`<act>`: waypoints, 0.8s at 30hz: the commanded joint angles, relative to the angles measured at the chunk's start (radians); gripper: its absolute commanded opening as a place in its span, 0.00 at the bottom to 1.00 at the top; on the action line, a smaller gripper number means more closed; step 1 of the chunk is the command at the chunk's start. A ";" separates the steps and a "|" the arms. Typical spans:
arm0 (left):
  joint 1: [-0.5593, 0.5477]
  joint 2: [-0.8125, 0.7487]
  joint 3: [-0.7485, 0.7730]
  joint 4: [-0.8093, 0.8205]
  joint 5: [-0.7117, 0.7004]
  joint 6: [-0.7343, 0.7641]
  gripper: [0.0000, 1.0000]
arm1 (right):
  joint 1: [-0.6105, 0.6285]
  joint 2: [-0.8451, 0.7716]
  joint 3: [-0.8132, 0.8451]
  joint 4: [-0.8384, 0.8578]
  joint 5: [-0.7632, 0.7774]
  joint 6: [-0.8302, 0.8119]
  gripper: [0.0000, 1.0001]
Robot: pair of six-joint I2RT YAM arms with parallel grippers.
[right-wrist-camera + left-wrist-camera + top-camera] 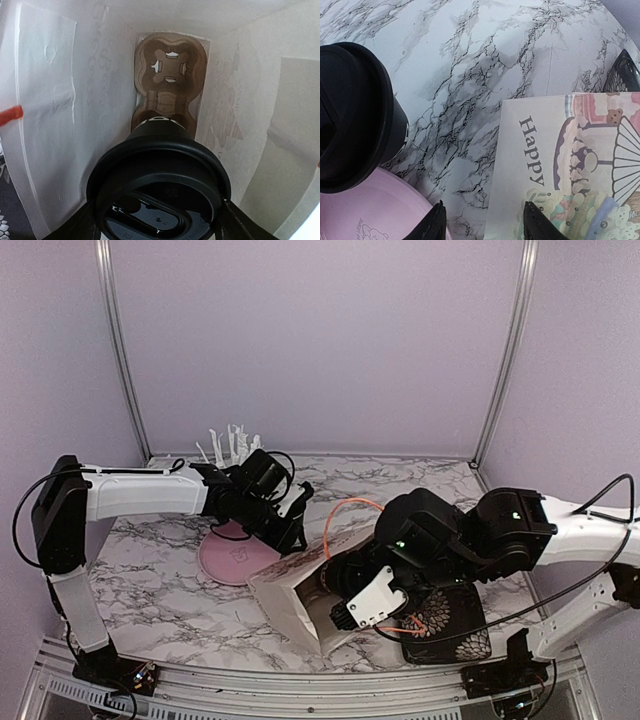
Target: Pack the takeout coffee
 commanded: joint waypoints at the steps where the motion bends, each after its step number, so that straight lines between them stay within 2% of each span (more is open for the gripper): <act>1: -0.005 0.008 0.036 0.020 0.024 0.038 0.53 | 0.010 -0.062 -0.046 0.029 0.034 0.013 0.72; 8: -0.005 -0.005 0.007 0.085 0.053 0.062 0.53 | 0.009 -0.112 -0.110 0.077 0.103 0.035 0.72; 24: -0.007 0.050 0.029 0.128 0.150 0.070 0.51 | -0.032 -0.097 -0.155 0.147 0.114 0.002 0.73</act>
